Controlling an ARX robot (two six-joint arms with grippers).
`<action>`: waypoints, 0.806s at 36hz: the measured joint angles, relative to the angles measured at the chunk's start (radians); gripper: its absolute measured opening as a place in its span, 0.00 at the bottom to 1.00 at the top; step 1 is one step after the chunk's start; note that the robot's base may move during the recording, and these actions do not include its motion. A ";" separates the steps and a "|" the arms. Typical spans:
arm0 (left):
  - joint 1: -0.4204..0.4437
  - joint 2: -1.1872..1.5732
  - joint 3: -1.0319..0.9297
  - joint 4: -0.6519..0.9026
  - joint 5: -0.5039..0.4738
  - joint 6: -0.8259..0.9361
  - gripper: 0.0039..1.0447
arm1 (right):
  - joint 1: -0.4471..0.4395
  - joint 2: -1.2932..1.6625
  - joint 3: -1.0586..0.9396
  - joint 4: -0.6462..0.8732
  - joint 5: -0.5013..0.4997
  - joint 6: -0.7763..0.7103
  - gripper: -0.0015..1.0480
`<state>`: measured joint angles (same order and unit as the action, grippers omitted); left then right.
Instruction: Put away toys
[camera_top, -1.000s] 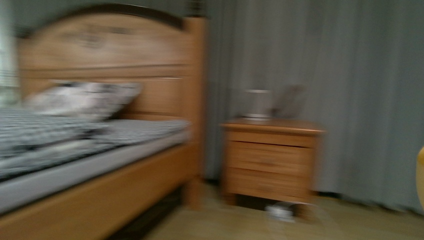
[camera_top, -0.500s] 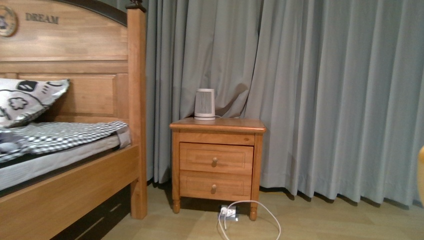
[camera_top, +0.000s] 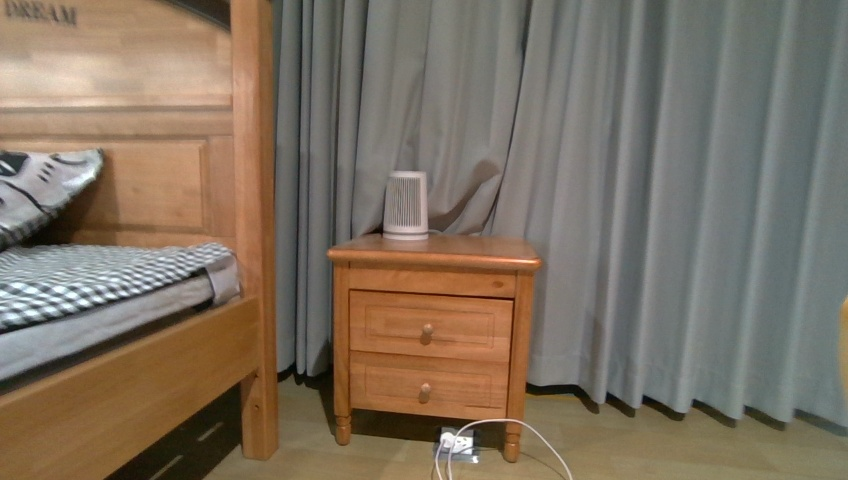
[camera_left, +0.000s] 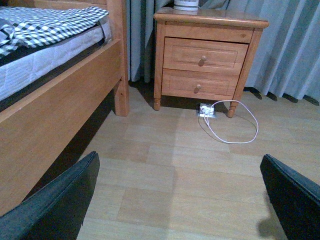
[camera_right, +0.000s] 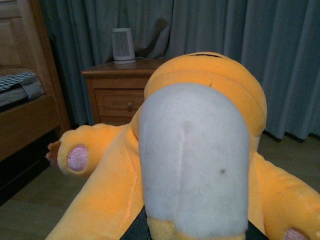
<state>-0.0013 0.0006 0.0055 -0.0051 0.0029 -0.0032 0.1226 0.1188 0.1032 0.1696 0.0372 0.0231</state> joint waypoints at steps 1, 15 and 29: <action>0.000 0.000 0.000 0.000 0.000 0.000 0.94 | 0.000 0.000 0.000 0.000 0.001 0.000 0.09; 0.001 0.000 0.000 0.000 -0.002 0.000 0.94 | 0.000 0.002 0.000 0.000 0.008 -0.001 0.09; 0.001 0.000 0.000 0.000 -0.003 -0.001 0.94 | 0.000 0.001 0.000 0.000 0.003 -0.001 0.09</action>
<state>-0.0006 0.0002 0.0055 -0.0051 -0.0006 -0.0040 0.1230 0.1200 0.1028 0.1696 0.0402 0.0223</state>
